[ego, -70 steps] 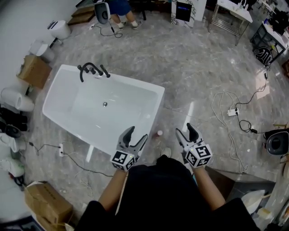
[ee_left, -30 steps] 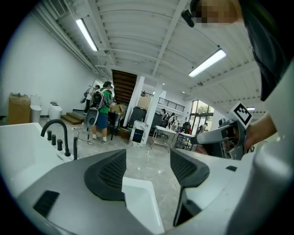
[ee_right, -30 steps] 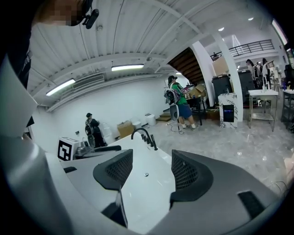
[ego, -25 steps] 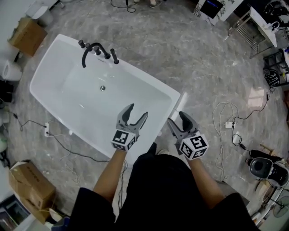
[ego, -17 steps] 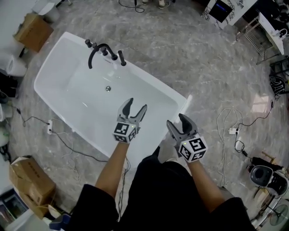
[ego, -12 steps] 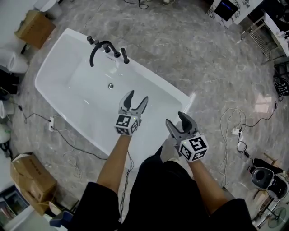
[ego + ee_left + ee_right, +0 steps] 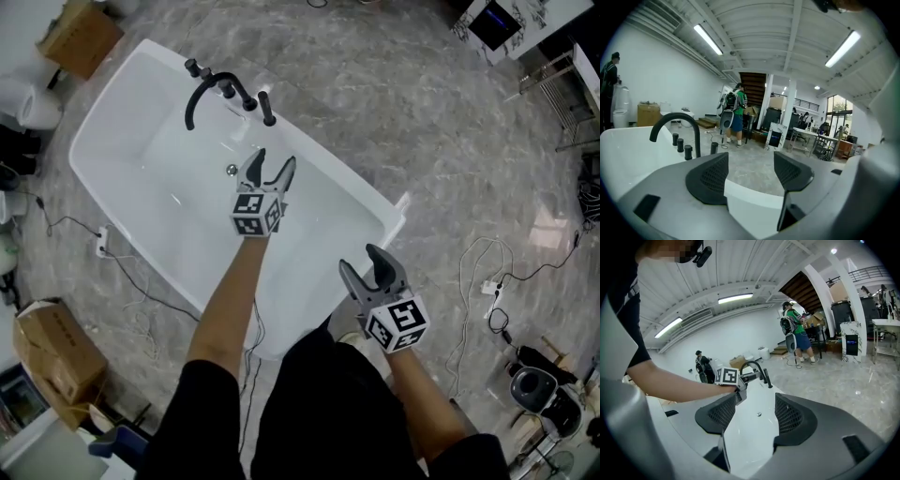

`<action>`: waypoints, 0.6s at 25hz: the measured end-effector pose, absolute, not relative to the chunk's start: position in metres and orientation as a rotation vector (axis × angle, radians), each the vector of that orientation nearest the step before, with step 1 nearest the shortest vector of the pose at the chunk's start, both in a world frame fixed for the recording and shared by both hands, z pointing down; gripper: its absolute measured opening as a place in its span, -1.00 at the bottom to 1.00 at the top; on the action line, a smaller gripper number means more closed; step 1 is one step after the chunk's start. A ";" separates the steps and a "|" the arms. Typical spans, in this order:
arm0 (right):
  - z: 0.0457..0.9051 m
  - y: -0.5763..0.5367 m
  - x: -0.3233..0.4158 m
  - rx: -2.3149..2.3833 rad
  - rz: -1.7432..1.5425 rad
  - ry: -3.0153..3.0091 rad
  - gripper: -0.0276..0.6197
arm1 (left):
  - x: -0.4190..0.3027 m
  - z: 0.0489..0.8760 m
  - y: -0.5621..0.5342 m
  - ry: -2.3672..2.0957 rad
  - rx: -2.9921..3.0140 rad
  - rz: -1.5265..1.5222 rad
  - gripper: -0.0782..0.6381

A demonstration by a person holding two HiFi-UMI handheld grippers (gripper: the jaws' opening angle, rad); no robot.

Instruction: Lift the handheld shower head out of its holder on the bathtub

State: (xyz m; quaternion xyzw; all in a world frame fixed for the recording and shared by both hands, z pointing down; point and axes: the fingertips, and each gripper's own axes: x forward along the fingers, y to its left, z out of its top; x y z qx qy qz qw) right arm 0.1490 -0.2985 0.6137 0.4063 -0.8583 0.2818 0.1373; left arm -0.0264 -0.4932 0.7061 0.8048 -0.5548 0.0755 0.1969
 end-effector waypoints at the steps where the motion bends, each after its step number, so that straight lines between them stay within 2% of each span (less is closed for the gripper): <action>1: 0.618 -0.302 0.150 1.177 0.823 -2.480 -0.20 | -0.032 0.709 -0.503 -1.573 2.243 0.209 0.00; 15: 0.636 -0.340 0.128 1.100 0.817 -2.533 -0.20 | -0.074 0.759 -0.584 -1.659 2.133 0.221 0.01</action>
